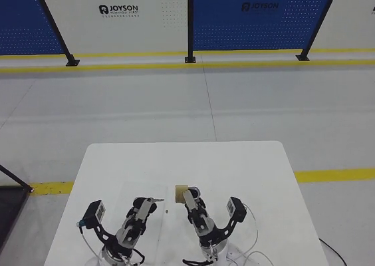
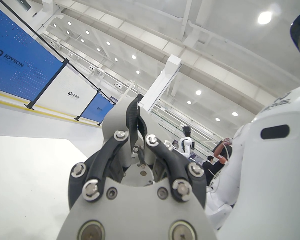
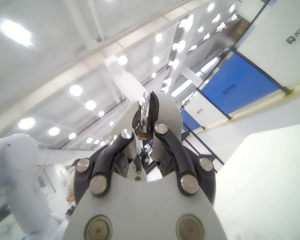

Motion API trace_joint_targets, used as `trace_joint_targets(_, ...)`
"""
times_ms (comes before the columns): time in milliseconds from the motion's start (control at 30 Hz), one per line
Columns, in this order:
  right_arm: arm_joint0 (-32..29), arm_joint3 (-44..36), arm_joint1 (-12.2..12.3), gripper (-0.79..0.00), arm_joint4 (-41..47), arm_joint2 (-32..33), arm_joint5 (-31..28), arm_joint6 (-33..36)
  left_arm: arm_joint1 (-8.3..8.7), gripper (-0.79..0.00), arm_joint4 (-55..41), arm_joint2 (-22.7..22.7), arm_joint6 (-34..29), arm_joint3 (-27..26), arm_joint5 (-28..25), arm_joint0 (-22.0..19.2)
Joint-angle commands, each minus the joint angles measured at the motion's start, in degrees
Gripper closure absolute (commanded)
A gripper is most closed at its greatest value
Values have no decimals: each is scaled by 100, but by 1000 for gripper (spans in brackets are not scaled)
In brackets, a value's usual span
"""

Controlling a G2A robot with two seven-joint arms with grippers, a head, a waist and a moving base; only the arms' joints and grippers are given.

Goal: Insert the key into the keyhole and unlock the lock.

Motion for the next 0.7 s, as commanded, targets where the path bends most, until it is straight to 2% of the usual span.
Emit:
trace_joint_targets(0, 44, 52, -27, 0, -93, -30, -30, -101, -26, 0, 95, 77, 110, 84, -14, -48)
trace_joint_targets(667, 93, 126, -49, 0, -404, -84, -35, -247, -104, 0, 161, 188, 108, 265, -35, -190)
